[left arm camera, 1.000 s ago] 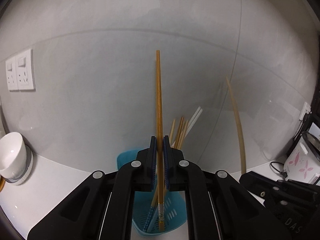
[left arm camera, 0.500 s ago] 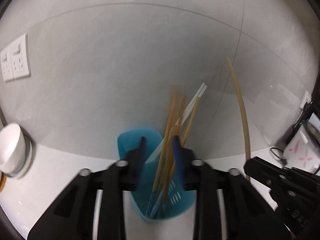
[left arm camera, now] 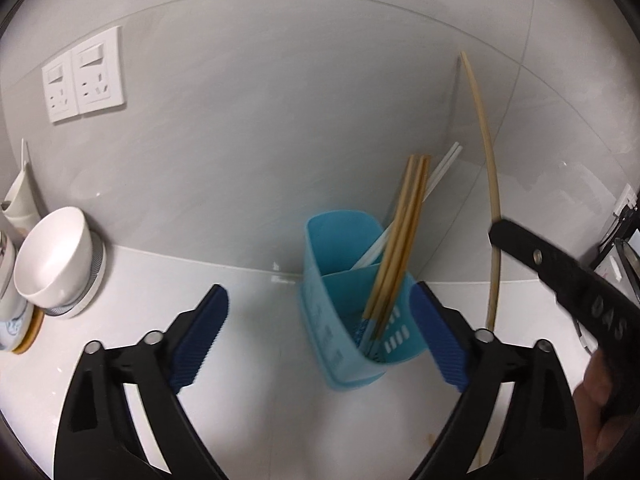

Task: Organize utensils
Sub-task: 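Open the left tool to release its chopstick while the right tool lowers its chopstick, then release the right tool's chopstick and move both open tools back to the counter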

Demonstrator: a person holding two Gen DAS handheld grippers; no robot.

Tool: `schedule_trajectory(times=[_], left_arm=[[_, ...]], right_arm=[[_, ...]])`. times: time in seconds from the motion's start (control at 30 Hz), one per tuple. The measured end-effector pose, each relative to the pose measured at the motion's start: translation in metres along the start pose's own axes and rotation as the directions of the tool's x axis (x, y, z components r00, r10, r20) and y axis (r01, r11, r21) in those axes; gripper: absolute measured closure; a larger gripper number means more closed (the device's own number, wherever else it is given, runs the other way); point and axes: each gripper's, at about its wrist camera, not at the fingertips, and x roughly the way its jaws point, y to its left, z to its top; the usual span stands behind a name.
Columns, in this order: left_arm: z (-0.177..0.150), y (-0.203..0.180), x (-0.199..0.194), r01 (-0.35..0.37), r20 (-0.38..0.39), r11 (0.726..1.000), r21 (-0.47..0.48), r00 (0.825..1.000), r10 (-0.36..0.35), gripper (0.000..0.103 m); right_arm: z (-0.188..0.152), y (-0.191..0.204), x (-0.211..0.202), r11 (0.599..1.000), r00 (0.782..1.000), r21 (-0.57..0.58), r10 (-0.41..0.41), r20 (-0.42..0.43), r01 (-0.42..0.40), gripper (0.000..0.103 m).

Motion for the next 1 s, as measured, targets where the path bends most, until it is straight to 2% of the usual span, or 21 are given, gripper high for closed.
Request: schedule_trajectory(times=[0.13,0.27,0.5,0.9,1.0], left_arm=[[-0.003,0.011,-0.002,-0.025,-0.005,1.000,-0.009,1.000,0.024,0.006],[0.000,0.022,-0.003,-0.043,-0.009,0.999,-0.027,0.999,0.043,0.006],[0.001,0.032,0.000,-0.062,-0.014,0.997,-0.039,0.998,0.061,0.006],[-0.005,0.037,0.008,-0.078,-0.028,0.996,-0.043,0.997,0.077,0.006],[-0.006,0.037,0.009,-0.081,-0.026,0.996,-0.037,0.996,0.081,0.006]], right_arm=[[0.002,0.006,0.009,1.000,1.000,0.007,0.021,0.020,-0.021,0.097],[0.004,0.013,0.014,0.999,0.998,0.002,0.041,0.049,-0.041,0.097],[-0.005,0.017,0.030,1.000,0.997,-0.003,0.029,0.076,-0.028,0.097],[-0.035,0.010,0.052,0.999,0.999,-0.027,-0.028,0.016,0.029,0.097],[-0.037,0.011,0.052,0.999,0.999,-0.042,-0.035,0.003,0.035,0.094]])
